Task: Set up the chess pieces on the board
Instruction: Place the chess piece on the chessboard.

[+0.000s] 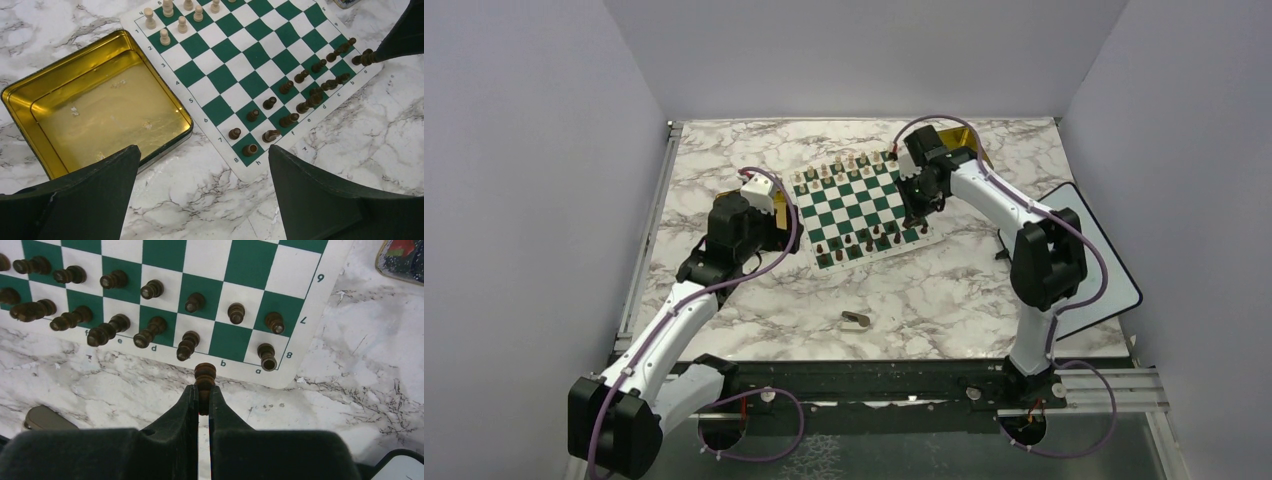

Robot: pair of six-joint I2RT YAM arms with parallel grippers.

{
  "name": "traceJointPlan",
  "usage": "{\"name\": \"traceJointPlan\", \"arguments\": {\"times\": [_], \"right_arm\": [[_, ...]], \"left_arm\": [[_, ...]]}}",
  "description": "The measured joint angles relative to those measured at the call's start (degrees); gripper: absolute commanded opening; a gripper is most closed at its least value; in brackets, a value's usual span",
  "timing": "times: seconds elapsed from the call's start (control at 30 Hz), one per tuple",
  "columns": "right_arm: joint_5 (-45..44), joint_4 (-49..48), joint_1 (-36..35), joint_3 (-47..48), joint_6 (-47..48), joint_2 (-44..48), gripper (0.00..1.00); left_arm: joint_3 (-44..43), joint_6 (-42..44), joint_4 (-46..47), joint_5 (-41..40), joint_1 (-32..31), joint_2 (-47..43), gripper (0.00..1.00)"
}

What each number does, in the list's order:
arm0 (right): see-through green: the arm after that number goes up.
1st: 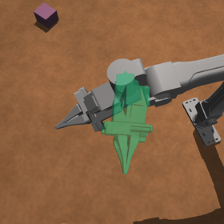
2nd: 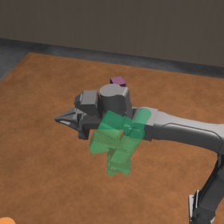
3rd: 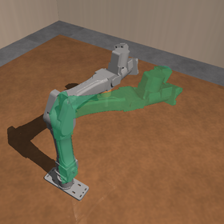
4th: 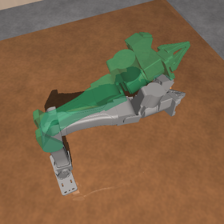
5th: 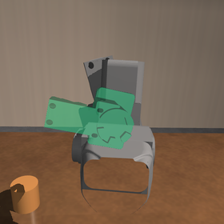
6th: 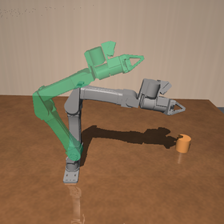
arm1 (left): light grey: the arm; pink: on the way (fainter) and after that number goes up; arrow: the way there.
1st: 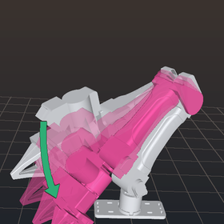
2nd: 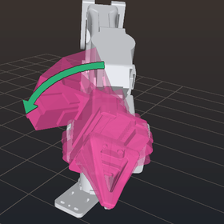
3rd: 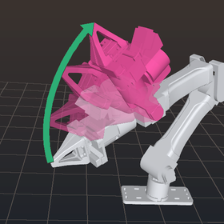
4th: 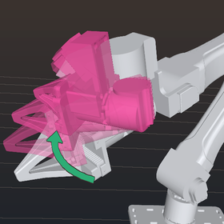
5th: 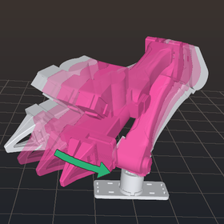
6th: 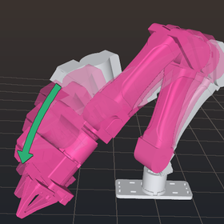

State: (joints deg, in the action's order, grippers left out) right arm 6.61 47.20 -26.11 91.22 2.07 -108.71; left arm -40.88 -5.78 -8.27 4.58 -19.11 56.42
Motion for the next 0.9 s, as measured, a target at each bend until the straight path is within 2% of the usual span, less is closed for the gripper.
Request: {"name": "traceJointPlan", "arguments": {"times": [0.37, 0.9], "right_arm": [[-2.34, 3.67, 0.31, 4.13, 1.07, -6.29, 0.06], [-4.26, 3.85, 0.31, 6.01, 0.98, -10.01, 0.08]], "left_arm": [[-0.02, 2.27, -1.25, -1.99, -0.04, -0.35, 0.99], [-0.04, 2.64, -1.33, -2.95, -0.04, -1.33, 0.99]]}}
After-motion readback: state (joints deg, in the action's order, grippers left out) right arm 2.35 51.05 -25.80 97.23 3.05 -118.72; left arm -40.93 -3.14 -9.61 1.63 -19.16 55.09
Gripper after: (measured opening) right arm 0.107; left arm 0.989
